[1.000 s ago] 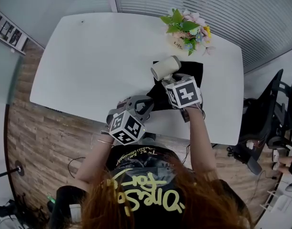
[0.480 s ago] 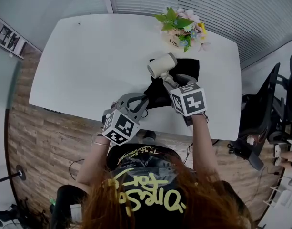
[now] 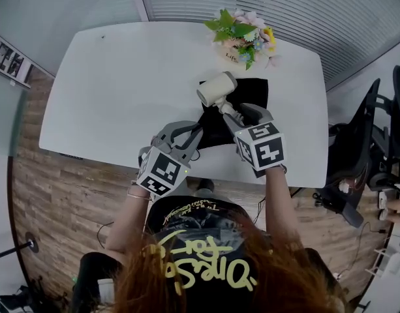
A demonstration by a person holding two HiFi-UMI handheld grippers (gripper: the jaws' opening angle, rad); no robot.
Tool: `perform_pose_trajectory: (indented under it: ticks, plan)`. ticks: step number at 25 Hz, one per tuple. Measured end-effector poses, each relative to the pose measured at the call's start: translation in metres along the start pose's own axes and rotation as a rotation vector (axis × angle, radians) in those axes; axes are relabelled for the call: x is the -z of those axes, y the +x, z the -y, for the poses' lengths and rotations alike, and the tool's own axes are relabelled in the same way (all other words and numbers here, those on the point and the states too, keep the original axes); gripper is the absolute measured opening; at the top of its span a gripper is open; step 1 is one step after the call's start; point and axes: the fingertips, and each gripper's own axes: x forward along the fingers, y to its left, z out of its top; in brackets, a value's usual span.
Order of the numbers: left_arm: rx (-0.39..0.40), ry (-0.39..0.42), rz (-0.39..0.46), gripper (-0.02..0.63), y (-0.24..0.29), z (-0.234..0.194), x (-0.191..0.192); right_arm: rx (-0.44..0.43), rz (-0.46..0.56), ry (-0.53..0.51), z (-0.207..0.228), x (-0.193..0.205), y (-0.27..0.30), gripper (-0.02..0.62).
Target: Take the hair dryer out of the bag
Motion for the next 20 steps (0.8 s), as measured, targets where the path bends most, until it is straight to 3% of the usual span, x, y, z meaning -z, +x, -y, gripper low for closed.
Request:
perform_pose_trajectory:
  ticks: [20]
  plan:
    - [-0.014, -0.009, 0.130, 0.032, 0.005, -0.011, -0.051, 0.005, 0.284, 0.046, 0.012, -0.036, -0.047, 0.207]
